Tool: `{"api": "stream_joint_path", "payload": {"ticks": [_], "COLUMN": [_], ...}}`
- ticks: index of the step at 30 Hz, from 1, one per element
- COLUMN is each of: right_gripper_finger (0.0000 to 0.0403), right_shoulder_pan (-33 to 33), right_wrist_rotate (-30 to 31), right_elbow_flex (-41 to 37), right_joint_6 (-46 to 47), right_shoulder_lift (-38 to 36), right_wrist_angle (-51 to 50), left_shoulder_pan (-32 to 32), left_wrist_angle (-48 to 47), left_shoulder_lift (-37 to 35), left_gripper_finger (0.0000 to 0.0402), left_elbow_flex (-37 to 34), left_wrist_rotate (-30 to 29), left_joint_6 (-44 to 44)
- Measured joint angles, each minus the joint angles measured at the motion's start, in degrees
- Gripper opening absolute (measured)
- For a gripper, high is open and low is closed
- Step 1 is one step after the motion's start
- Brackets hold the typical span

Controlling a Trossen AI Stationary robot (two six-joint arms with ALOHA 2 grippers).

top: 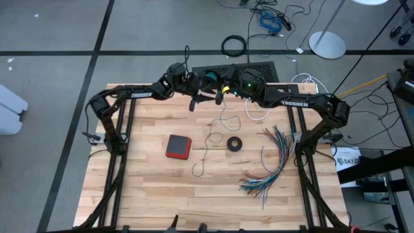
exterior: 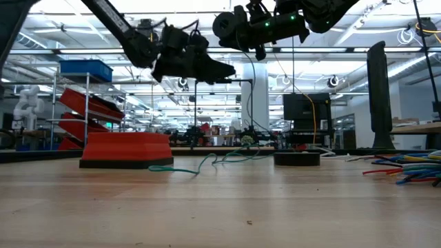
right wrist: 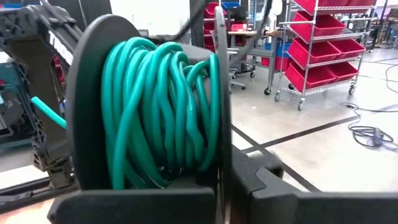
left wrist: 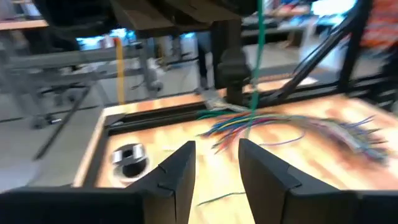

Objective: Coiling cords
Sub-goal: Coil the green wire cable on the spool

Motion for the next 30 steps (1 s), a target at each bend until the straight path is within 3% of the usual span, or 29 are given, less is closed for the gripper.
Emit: {"api": "stream_joint_path", "payload": {"ticks": [5,9,13,15,30], "right_gripper_finger": [0.0000,0.0000,0.0000,0.0000,0.0000], "right_shoulder_pan": [0.1,0.1,0.2,0.2,1.2], "right_wrist_rotate": [0.0,-1.1,-1.4,-1.5,-1.5], "right_elbow_flex": [0.0,0.0,0.0,0.0,0.0], "right_joint_6": [-0.7,-0.7,-0.9,-1.0,-1.8], "right_shoulder_lift": [0.0,0.0,0.0,0.0,0.0], "right_wrist_angle": [0.0,-0.2,-0.4,-0.4,1.7], "left_shoulder_pan": [0.9,0.6,-0.4,-1.0,-6.2], "left_wrist_angle": [12.6,32.6,56.0,62.6,62.4], "left_shoulder_lift": [6.8,14.4,21.4,24.2,26.0], "left_gripper_finger": [0.0130,0.0130,0.0130,0.0130,0.0130], "left_elbow_flex": [-1.0,-2.0,-2.0,-1.8,2.5], "left_wrist_rotate": [7.8,10.2,8.2,6.2,3.4], "left_joint_6": [-9.1,-21.5,-36.6,-41.0,-41.6]}}
